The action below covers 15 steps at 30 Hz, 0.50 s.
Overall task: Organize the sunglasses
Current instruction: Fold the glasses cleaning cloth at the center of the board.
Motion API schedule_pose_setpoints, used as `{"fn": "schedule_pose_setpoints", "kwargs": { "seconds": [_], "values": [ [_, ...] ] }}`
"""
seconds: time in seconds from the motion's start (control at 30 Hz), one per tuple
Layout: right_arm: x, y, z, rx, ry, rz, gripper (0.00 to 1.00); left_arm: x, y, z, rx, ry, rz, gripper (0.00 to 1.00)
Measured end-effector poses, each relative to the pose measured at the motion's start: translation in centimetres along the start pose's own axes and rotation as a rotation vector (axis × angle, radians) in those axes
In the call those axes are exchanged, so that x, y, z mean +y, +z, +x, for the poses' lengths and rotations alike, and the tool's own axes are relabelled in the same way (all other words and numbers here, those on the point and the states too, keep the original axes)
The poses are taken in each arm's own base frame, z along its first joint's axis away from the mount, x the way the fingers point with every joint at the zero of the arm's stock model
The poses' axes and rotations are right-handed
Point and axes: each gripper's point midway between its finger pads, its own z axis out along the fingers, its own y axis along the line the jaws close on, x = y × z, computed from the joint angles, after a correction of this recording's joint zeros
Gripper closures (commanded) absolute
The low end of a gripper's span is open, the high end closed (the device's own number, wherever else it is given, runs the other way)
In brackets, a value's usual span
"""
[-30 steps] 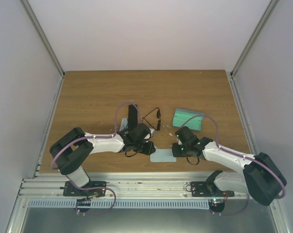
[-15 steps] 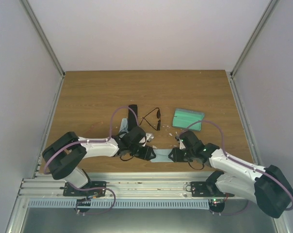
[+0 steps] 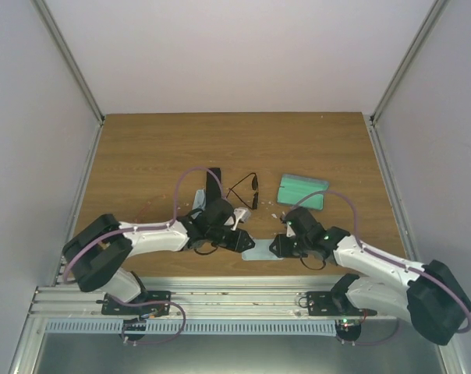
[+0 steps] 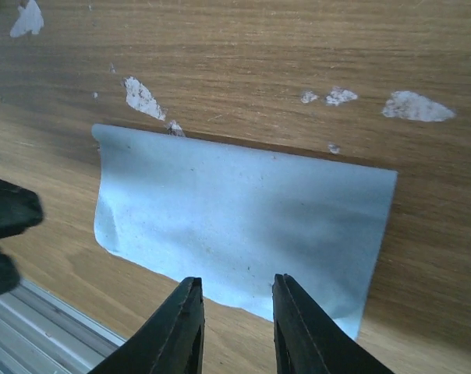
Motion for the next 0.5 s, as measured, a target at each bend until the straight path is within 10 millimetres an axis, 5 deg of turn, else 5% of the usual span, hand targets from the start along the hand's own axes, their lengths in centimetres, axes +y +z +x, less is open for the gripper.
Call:
{"fn": "schedule_pose_setpoints", "kwargs": {
  "seconds": [0.27, 0.5],
  "values": [
    [-0.2, 1.8, 0.7, 0.044, 0.01, 0.027, 0.82, 1.3, 3.0, 1.8, 0.086, -0.071, -0.018, 0.81],
    [-1.9, 1.4, 1.7, 0.013, 0.091, 0.083, 0.82, 2.9, 2.9, 3.1, 0.089, -0.119, -0.109, 0.83]
  ]
}}
